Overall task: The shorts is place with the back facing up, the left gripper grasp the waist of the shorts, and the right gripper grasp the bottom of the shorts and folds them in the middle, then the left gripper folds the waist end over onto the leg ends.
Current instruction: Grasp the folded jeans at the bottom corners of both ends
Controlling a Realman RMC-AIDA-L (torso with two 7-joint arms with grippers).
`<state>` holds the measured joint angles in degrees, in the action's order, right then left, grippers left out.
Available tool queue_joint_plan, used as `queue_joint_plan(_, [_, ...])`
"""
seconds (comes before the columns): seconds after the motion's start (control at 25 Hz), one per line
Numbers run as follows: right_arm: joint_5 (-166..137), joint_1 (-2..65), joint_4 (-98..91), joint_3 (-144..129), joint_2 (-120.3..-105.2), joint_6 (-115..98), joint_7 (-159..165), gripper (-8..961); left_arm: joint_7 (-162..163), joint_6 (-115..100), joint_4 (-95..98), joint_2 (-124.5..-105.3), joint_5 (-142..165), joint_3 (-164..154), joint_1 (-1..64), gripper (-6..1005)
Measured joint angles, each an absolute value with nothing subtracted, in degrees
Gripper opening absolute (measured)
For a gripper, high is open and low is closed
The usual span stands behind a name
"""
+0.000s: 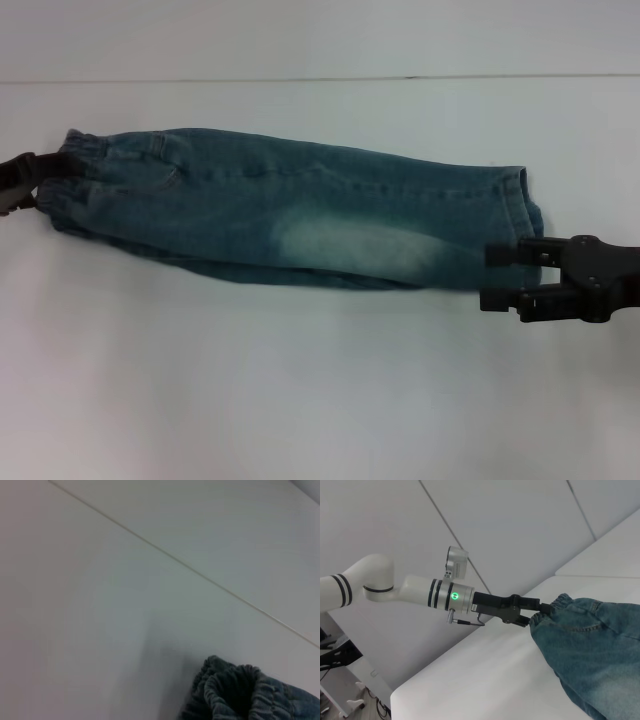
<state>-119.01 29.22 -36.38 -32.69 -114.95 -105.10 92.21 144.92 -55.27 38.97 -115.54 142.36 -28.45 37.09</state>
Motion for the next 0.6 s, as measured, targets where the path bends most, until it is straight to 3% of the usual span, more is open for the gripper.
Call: queue_joint_plan(0.6, [-118.91,29.27,-35.65,-32.69,-115.75,-103.89,91.21,954,144.31,-47.92,35.62,-116.73,141.8,-30.77,38.64,858])
